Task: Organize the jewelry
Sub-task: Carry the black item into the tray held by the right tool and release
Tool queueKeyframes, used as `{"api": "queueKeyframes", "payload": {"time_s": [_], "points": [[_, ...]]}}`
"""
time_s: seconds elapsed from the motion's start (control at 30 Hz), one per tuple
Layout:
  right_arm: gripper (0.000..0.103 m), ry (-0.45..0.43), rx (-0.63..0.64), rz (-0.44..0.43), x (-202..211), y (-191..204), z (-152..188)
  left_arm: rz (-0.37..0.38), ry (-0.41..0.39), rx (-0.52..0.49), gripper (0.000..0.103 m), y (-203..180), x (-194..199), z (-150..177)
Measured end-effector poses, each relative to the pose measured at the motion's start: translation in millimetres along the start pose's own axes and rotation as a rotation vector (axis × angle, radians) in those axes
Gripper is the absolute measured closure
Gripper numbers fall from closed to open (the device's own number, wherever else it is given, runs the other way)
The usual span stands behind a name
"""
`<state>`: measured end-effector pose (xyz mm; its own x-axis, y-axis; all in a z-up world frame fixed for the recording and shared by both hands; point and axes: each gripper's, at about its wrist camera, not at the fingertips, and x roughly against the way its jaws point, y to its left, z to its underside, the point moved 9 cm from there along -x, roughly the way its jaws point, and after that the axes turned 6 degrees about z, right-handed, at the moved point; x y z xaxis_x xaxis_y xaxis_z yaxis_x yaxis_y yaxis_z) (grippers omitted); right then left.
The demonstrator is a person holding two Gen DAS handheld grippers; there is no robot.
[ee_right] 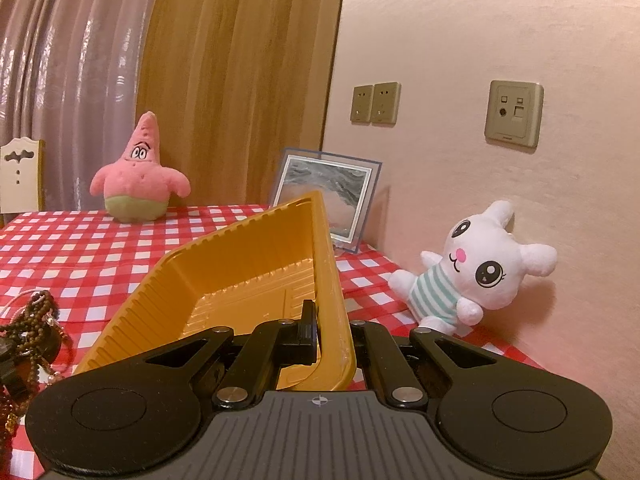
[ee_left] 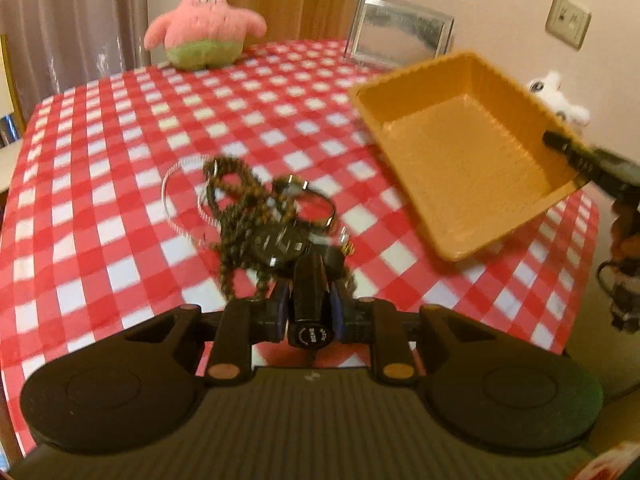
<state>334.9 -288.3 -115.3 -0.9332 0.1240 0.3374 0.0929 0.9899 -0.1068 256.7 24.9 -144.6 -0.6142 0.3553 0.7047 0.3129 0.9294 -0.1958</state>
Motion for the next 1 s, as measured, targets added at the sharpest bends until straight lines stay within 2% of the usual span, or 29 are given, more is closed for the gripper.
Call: {"api": "queueKeyframes", "payload": {"time_s": [0.1, 0.17, 0.23, 0.33, 0.53, 0.67, 0.83, 1.0], "points": [[0.099, 0.004, -0.006, -0.004, -1, -1, 1, -0.012, 0.003, -0.028, 0.083, -6, -4, -6], [0.099, 0.004, -0.009, -0.007, -1, -1, 1, -0.019, 0.013, 0.000, 0.083, -4, -9, -5], [0.099, 0.004, -0.006, -0.011, -1, -1, 0, 0.014, -0.010, 0.040, 0.084, -6, -9, -10], [0.099, 0.005, -0.006, -0.014, 0, -2, 1, 0.028, -0.055, 0.005, 0.083, -20, -8, -26], [0.099, 0.005, 0.003, -0.015, 1, 1, 1, 0.116, -0.109, -0.027, 0.083, -57, -26, -53], [0.099, 0.006, 0.006, -0.012, 2, 2, 1, 0.166, -0.108, -0.028, 0.083, -82, -50, -59], [0.099, 0.007, 0.007, -0.011, 3, 3, 1, 0.200, -0.066, -0.002, 0.083, -99, -84, -53], [0.099, 0.010, 0.011, -0.010, 3, 2, 0, 0.202, -0.034, 0.002, 0.083, -110, -108, -47]]}}
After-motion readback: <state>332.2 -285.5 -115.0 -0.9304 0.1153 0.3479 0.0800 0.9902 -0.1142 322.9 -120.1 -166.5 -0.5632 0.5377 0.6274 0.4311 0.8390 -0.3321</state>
